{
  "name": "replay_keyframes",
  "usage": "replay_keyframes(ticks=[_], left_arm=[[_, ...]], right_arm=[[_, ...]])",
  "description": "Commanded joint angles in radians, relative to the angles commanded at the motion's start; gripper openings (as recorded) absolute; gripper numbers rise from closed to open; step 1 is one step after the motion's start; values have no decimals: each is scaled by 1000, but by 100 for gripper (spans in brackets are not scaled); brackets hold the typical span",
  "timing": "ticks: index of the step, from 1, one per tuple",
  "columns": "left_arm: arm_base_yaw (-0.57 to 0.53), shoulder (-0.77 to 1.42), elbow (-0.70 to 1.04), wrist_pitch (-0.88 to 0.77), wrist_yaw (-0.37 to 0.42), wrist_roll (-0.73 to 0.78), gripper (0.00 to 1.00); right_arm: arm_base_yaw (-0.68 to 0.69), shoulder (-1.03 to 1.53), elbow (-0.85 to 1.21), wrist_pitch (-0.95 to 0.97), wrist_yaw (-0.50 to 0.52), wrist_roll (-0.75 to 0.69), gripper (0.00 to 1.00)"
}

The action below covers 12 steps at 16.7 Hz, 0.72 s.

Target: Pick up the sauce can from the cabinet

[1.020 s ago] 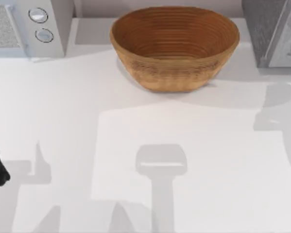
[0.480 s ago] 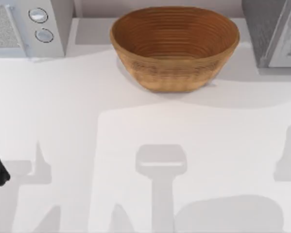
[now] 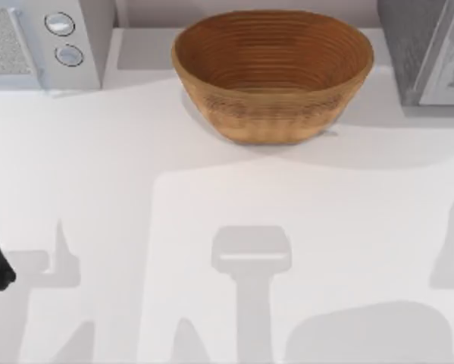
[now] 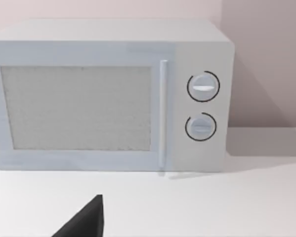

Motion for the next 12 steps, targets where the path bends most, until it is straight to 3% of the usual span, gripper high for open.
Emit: replay_keyframes(ticks=[6,12], left_arm=[[0,0,0,0,0,0,100],[0,0,0,0,0,0,100]], right_arm=[[83,11,129,-20,11,72,0],[372,76,601,-115,56,332,0]])
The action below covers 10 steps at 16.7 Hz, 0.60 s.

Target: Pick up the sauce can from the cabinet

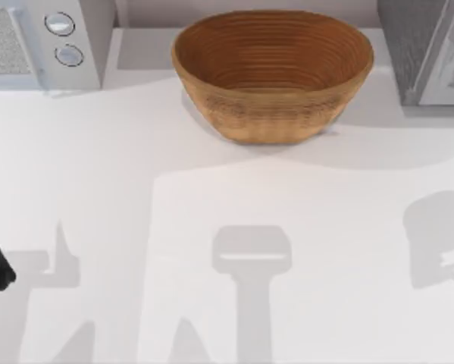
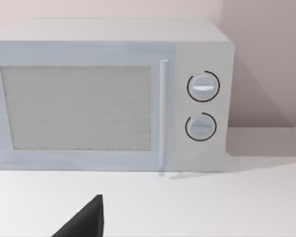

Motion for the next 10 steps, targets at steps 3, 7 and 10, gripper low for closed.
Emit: replay_keyframes(ticks=[3,7,10], left_arm=[[0,0,0,0,0,0,100],[0,0,0,0,0,0,100],[0,0,0,0,0,0,100]], right_arm=[[199,55,332,-76,34,182,0],[508,149,853,-200,89,465,0],[763,231,1286,-307,134,701,0]])
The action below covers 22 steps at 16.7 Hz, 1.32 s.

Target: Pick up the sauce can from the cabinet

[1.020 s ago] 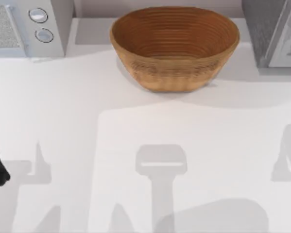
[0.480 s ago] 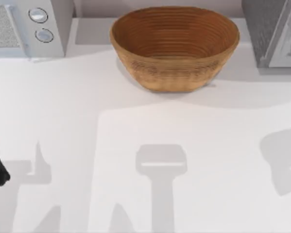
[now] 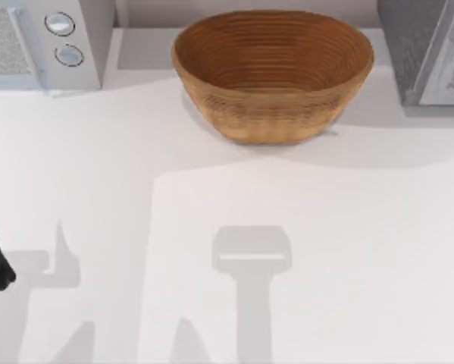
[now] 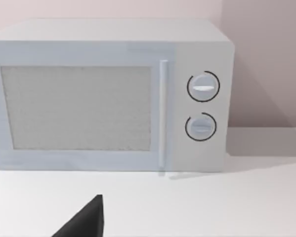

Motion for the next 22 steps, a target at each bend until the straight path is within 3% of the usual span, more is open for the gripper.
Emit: replay_keyframes(ticks=[14,22], left_arm=[[0,0,0,0,0,0,100],[0,0,0,0,0,0,100]], right_arm=[[1266,433,2141,-548,207,1170,0],[1870,655,3157,-815,293,1730,0]])
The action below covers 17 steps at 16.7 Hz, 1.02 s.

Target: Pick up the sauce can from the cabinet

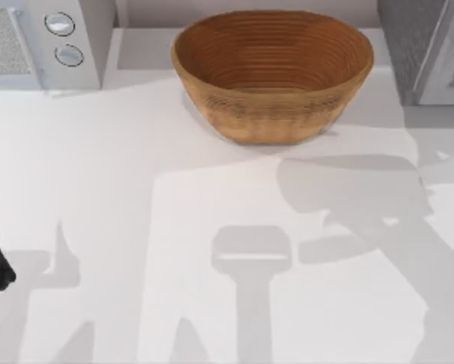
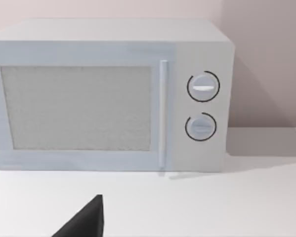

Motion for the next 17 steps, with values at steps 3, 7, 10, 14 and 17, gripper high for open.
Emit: replay_keyframes(ticks=[3,7,10,14,17], left_arm=[[0,0,0,0,0,0,100],[0,0,0,0,0,0,100],[0,0,0,0,0,0,100],[0,0,0,0,0,0,100],[0,0,0,0,0,0,100]], right_arm=[[170,66,284,-76,22,157,0],[327,129,546,-148,40,303,0],[382,153,637,-173,45,354,0],[390,156,650,-177,46,361,0],[387,152,649,-176,46,362,0]])
